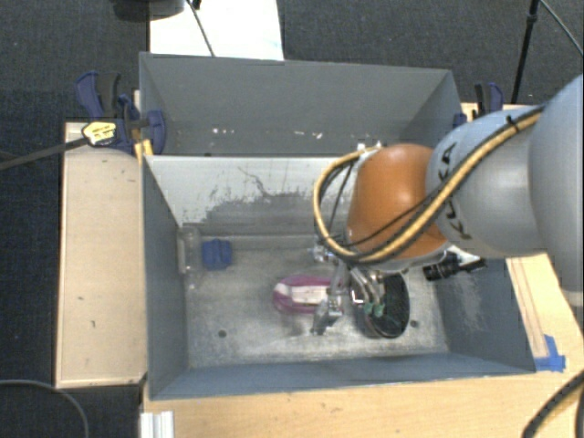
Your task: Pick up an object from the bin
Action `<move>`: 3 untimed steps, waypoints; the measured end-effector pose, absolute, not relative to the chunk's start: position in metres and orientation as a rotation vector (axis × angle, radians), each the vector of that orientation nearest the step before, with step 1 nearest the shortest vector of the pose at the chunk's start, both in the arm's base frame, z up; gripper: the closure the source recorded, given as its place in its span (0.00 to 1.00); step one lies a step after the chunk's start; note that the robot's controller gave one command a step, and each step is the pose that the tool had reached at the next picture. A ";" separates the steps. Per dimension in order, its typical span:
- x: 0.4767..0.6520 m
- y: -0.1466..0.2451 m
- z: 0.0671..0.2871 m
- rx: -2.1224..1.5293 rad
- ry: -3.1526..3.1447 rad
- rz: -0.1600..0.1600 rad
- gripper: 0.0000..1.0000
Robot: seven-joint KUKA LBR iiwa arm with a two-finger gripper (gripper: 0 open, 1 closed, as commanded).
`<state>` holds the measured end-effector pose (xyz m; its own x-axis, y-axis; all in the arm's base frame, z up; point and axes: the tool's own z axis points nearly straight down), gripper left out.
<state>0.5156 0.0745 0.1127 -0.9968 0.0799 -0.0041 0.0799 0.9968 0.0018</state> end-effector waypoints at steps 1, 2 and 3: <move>0.506 0.084 0.069 0.252 3.131 0.002 0.00; 0.507 0.084 0.071 0.256 3.129 0.002 0.00; 0.506 0.084 0.071 0.258 3.132 0.003 1.00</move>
Offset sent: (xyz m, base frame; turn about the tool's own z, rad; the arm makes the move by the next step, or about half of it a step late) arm -0.0096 0.0088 -0.0427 0.0811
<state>0.5065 0.0844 0.0710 -0.9865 0.1636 0.0015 0.1636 0.9865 0.0018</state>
